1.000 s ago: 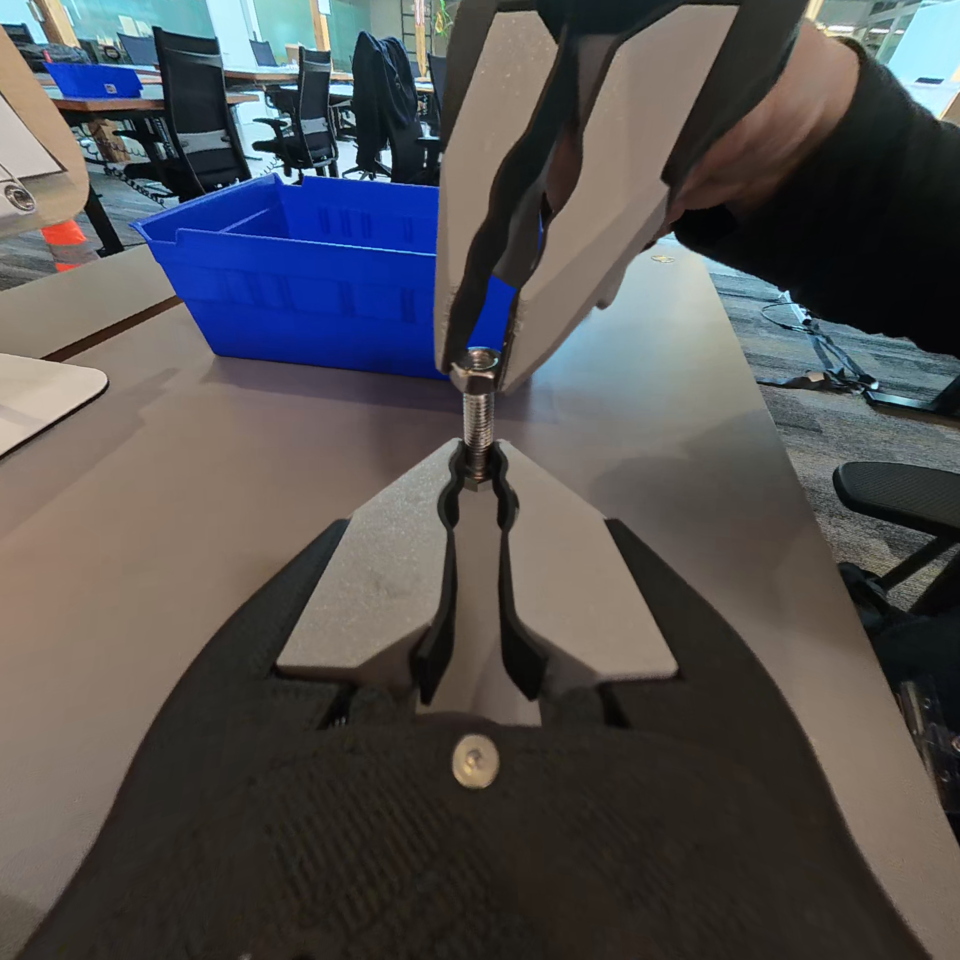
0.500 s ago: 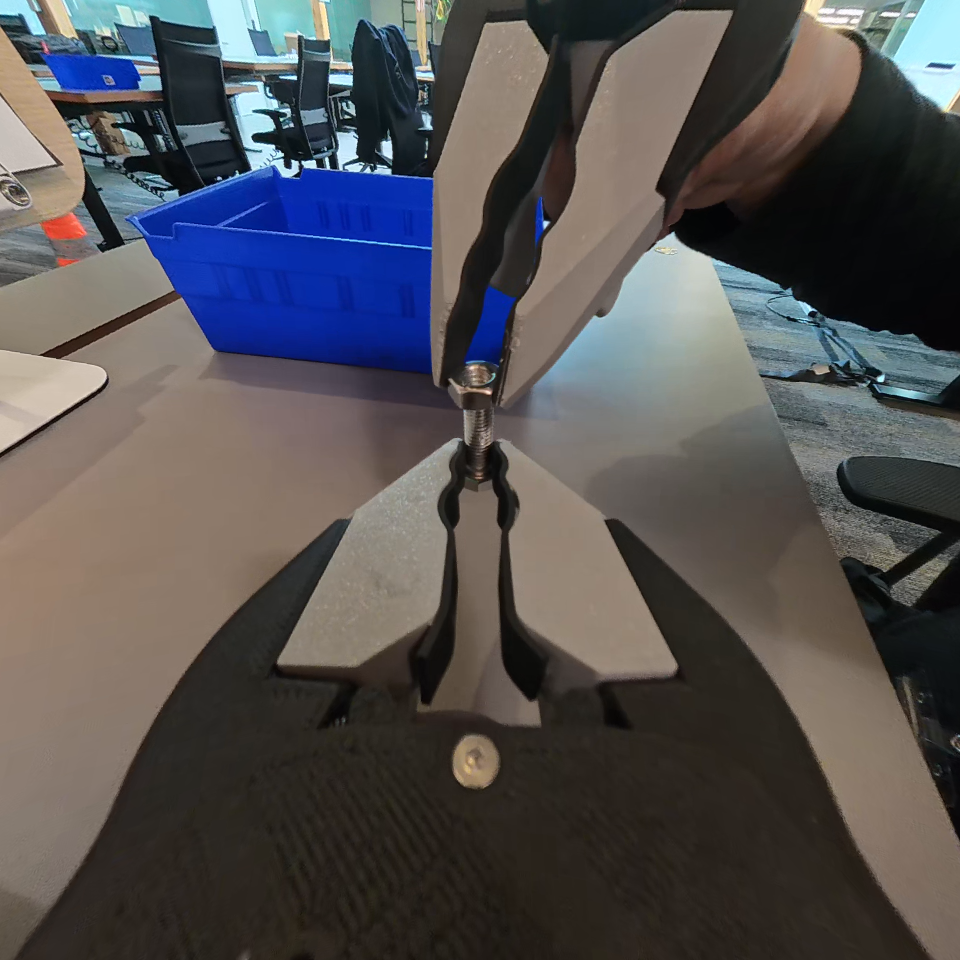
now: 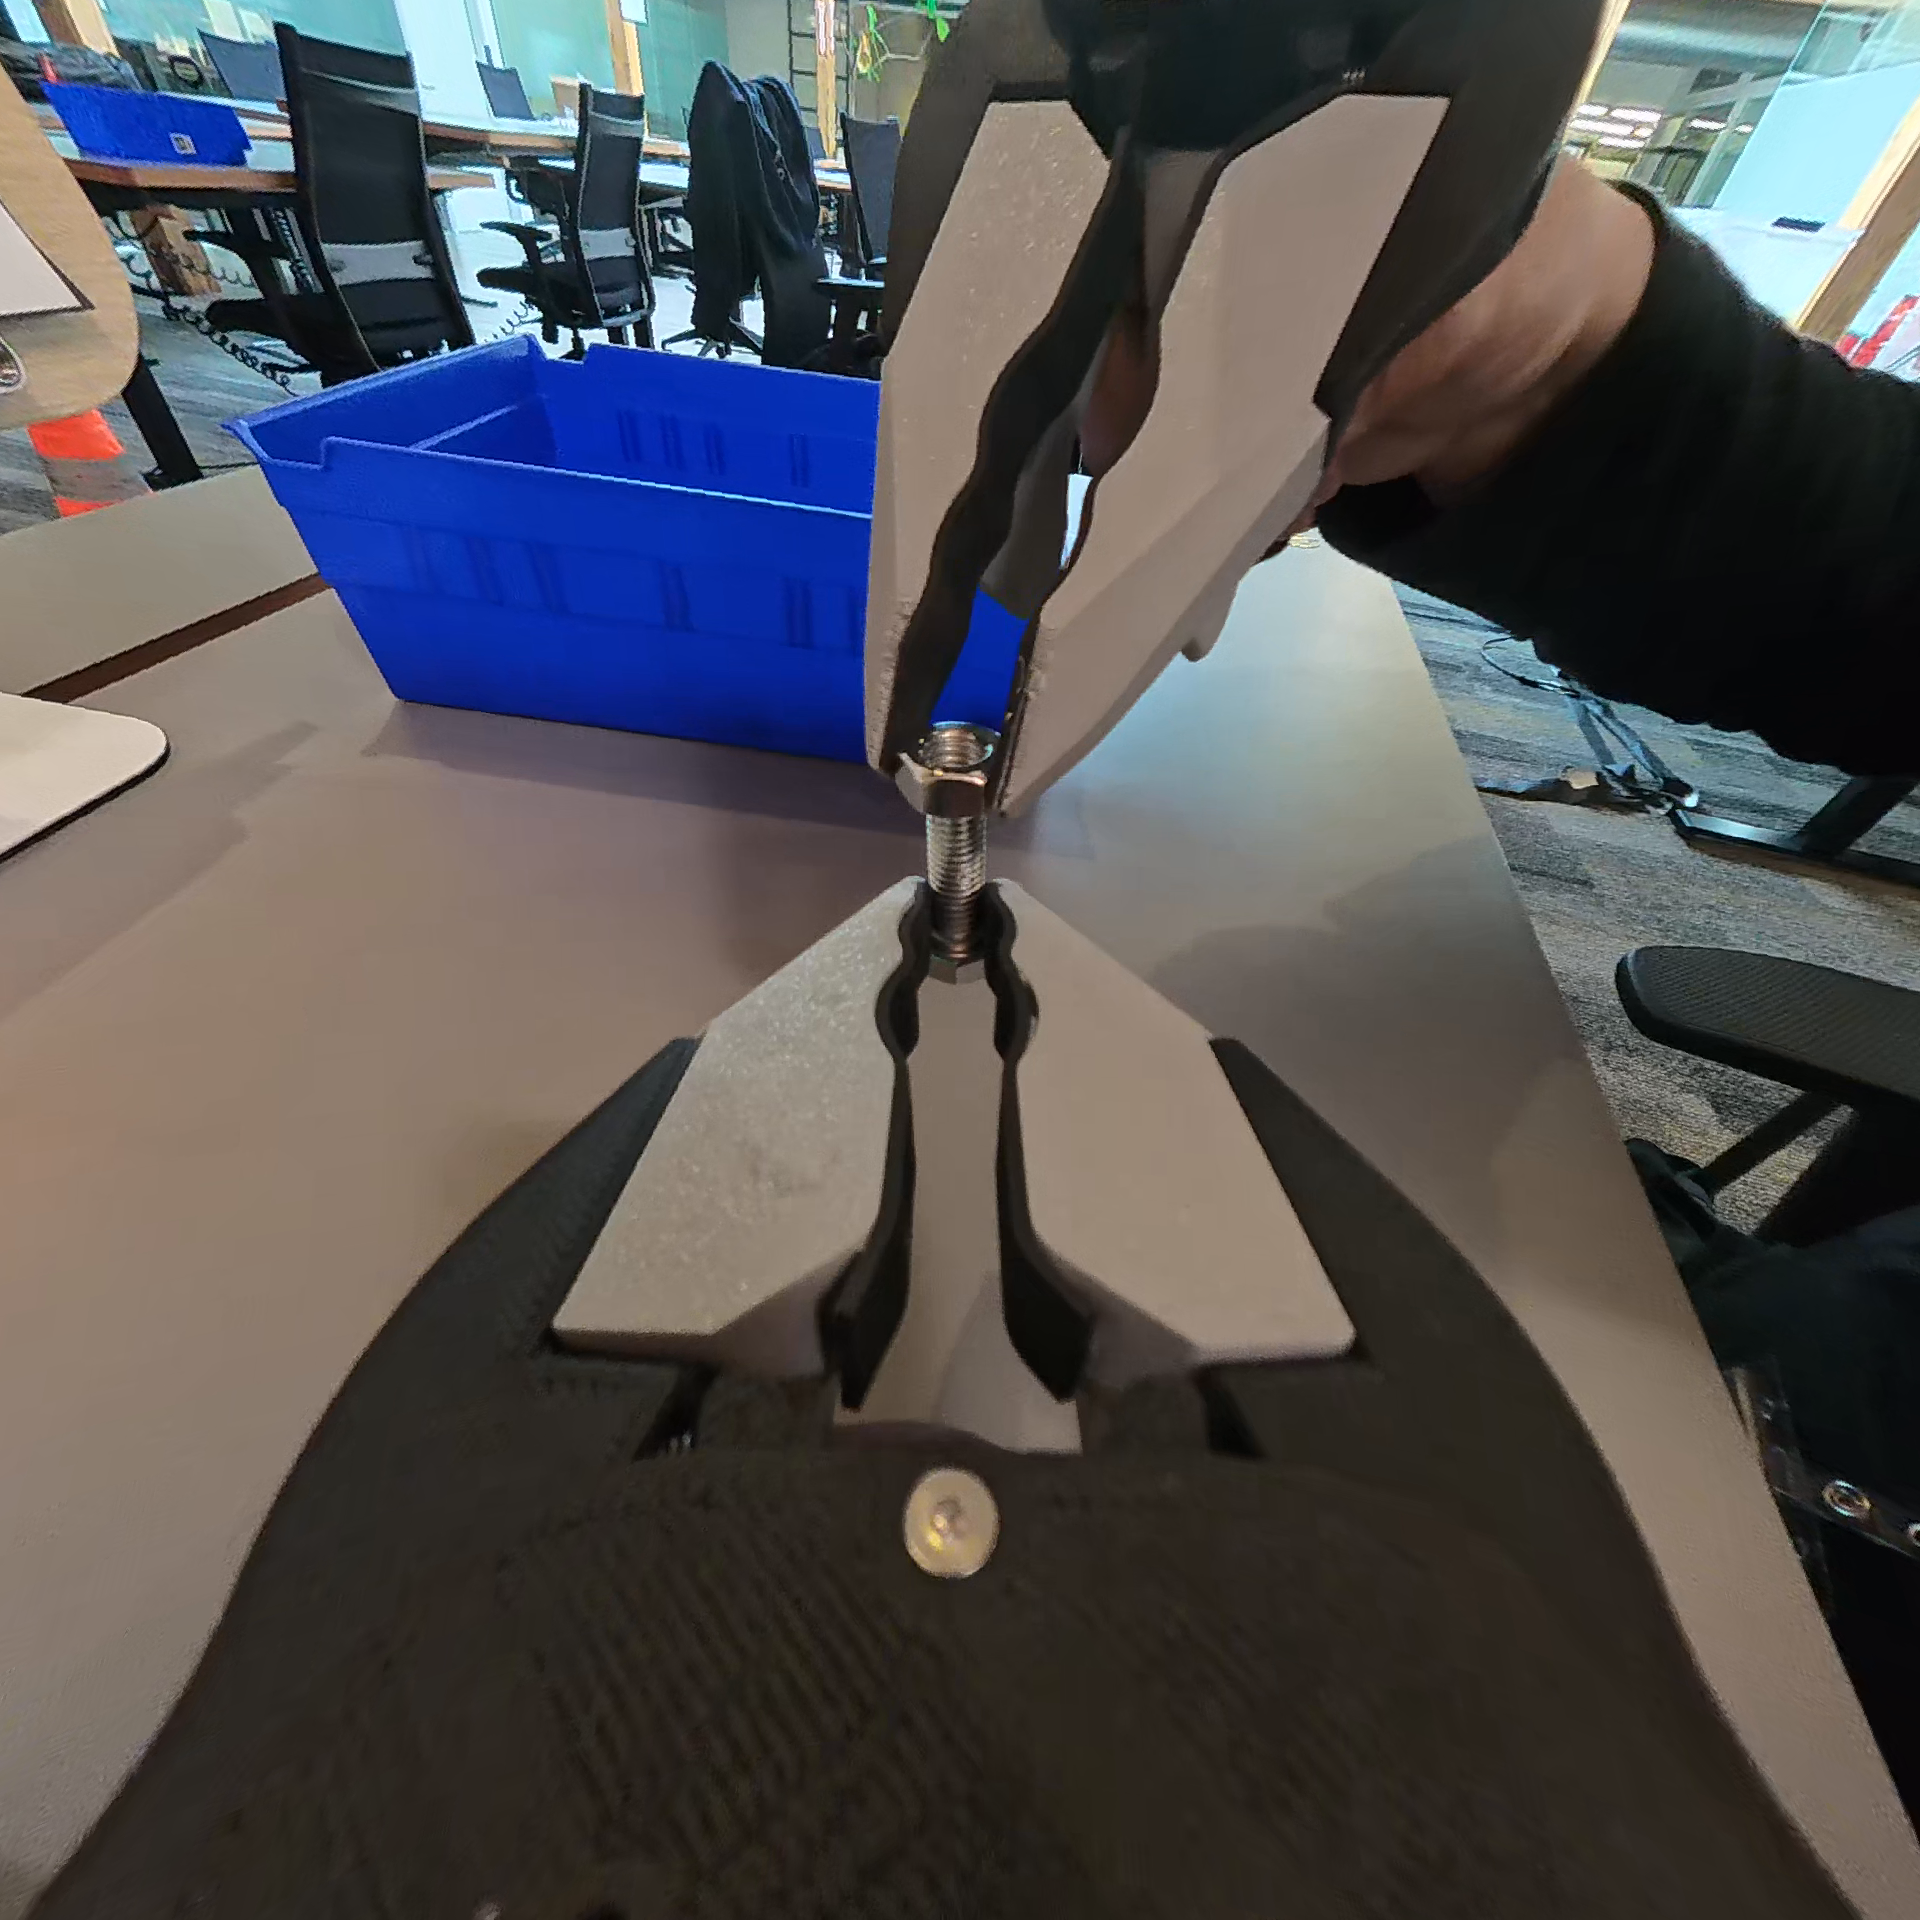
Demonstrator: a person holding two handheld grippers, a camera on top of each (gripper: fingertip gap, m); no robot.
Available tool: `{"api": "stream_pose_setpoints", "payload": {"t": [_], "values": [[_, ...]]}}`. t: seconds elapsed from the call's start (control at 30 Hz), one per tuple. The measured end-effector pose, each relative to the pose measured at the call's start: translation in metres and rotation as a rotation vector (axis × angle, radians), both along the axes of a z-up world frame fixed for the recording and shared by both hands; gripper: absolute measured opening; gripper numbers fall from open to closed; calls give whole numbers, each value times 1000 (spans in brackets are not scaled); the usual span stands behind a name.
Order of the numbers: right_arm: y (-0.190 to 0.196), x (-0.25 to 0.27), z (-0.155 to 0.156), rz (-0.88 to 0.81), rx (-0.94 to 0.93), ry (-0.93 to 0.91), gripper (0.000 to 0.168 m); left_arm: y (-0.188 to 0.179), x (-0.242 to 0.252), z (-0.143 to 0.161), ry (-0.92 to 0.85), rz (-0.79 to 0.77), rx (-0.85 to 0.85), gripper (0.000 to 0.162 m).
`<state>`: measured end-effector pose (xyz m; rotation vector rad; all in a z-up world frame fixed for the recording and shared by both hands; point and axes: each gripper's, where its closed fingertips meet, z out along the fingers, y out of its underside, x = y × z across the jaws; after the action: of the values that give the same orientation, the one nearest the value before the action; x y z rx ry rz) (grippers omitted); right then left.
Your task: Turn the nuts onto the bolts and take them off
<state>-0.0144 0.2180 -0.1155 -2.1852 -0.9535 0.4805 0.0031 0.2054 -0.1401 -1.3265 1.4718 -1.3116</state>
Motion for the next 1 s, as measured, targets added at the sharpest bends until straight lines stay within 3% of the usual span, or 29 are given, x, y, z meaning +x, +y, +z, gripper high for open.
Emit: {"api": "stream_pose_setpoints", "payload": {"t": [0.5,0.7,1.0], "values": [[0,-1,1,4,-16,44,18,2,1,-2,7,8,12,6],[3,-1,14,-17,40,204,43,3,0,-2,5,11,11,6],[4,7,23,-51,191,520,36,6,0,-2,4,28,13,6]]}}
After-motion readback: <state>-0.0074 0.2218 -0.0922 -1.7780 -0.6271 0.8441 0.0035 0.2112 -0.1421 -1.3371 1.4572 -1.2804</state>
